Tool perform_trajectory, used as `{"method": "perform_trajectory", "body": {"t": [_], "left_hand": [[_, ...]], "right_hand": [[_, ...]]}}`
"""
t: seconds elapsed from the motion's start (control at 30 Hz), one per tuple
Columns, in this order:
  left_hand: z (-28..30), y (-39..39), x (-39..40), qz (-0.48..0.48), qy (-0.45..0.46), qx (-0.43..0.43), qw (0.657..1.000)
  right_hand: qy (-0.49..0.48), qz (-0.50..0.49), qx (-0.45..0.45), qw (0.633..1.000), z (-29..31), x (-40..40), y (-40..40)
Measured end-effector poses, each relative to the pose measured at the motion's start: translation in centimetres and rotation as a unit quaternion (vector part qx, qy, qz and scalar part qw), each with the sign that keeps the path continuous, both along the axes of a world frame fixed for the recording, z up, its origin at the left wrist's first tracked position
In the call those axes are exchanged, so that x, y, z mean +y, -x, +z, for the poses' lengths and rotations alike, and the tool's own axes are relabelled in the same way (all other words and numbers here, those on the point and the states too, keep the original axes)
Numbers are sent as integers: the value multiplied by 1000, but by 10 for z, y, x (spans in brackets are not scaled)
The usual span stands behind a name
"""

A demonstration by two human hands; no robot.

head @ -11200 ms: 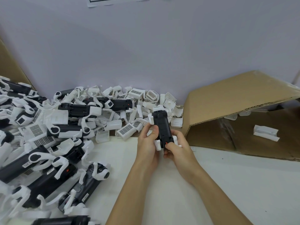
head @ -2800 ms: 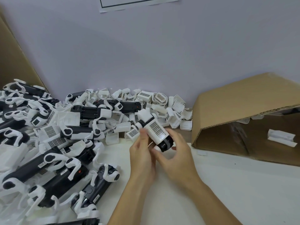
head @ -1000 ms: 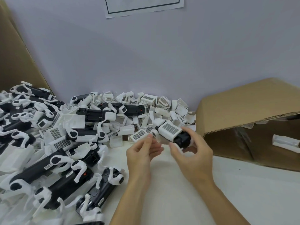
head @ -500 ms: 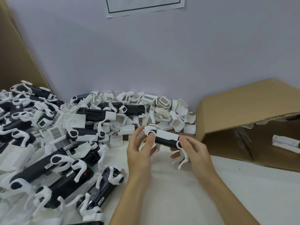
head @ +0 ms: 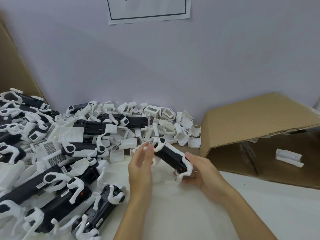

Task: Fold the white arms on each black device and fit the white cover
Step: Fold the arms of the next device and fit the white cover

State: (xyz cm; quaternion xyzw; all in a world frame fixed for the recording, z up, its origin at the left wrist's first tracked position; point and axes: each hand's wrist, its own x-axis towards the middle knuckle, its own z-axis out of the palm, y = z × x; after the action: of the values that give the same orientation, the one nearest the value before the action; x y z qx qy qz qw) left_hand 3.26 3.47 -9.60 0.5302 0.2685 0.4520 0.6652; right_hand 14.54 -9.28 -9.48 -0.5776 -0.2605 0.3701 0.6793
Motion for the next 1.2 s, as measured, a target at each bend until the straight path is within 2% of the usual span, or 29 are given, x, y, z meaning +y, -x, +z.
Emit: {"method": "perform_trajectory", "body": {"t": [0.13, 0.23, 0.3, 0.37, 0.4, 0.43, 0.5, 0.6, 0.7, 0.77, 0.87, 0.93, 1.1, 1.2], "left_hand": [[-4, 0, 6, 17, 48, -23, 998], [-8, 0, 9, 29, 63, -25, 997], [-8, 1, 11, 28, 60, -23, 997], [-9, 1, 13, 24, 71, -20, 997], [-8, 1, 14, 23, 81, -20, 996], [-8, 1, 15, 21, 92, -21, 995], [-8, -1, 16, 16, 108, -13, 994], [-10, -4, 16, 7, 105, 6, 994], [-11, -5, 13, -7, 79, 43, 996], [-13, -6, 11, -10, 56, 77, 995], [-14, -6, 6, -16, 9, 123, 992], [-15, -4, 3, -21, -27, 152, 988], [-6, 1, -7, -21, -90, 194, 977], [12, 6, -14, 23, -148, 233, 961]], "right_hand": [[-13, -93, 77, 993, 18, 7, 4], [-108, -142, 155, 972, 51, 14, 0], [-229, -187, 186, 937, 89, 10, -15], [-346, -242, 209, 882, 131, -6, -38], [-383, -255, 224, 859, 149, -17, -51], [-397, -250, 232, 852, 161, -28, -59], [-352, -225, 215, 883, 163, -39, -59], [-167, -219, 121, 954, 120, -24, -32], [3, -206, 45, 977, 54, -2, 2], [67, -184, -2, 981, 15, 8, 19], [108, -173, -124, 971, -15, 14, 33], [115, -175, -163, 964, -19, 14, 33], [108, -169, -174, 964, -22, 12, 29], [104, -168, -173, 965, -21, 12, 30]]}}
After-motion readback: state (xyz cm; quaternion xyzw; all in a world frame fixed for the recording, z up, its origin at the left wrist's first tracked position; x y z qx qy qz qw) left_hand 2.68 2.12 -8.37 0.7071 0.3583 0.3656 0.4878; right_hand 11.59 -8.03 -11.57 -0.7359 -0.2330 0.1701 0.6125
